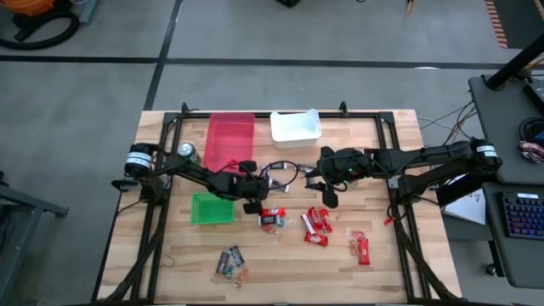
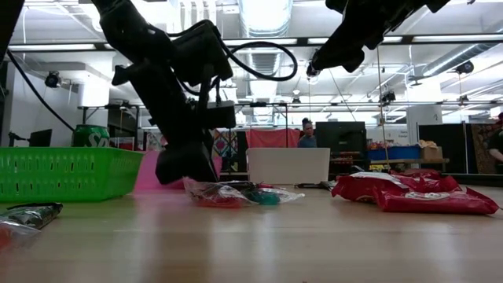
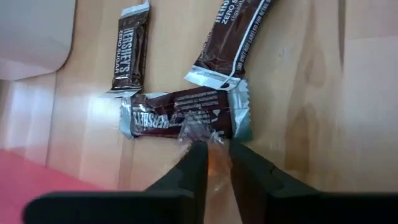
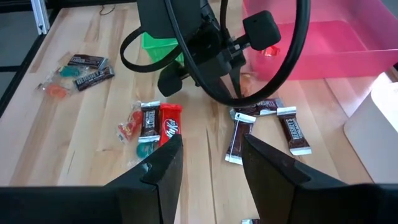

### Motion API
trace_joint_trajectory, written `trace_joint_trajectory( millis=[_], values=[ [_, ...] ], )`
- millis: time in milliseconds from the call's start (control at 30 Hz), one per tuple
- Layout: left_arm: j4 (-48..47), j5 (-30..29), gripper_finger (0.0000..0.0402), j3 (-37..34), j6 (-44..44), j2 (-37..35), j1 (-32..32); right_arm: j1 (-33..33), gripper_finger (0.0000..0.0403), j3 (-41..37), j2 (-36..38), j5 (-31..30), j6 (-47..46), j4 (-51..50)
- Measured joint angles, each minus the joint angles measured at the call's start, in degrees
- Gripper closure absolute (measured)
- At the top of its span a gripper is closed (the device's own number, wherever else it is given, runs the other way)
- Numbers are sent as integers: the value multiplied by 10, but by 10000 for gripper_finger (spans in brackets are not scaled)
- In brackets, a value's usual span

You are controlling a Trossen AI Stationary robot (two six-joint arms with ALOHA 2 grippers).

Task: Organize candy in baskets
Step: Put the orange gummy into the green bin

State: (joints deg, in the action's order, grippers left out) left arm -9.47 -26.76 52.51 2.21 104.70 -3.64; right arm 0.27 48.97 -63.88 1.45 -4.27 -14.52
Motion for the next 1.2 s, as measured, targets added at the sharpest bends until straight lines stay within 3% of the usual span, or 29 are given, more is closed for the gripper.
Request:
trace_joint_trajectory(
  millis=[100,400,633,900,1067,1200],
  values=[
    [-1,6,396,0,1,-4,0,0,248,0,0,0,0,0],
    [-10,35,401,18,21,-29,-10,0,248,0,0,0,4,-3],
    [-21,46,402,22,55,-111,-23,0,248,0,0,0,4,-3],
    [-61,160,401,19,44,-230,-26,3,248,0,0,0,4,-2],
    [-65,173,393,-1,33,-228,-27,3,248,-1,0,0,4,-1],
    [-60,174,355,-3,33,-191,-27,6,248,-1,0,1,4,-1]
  ],
)
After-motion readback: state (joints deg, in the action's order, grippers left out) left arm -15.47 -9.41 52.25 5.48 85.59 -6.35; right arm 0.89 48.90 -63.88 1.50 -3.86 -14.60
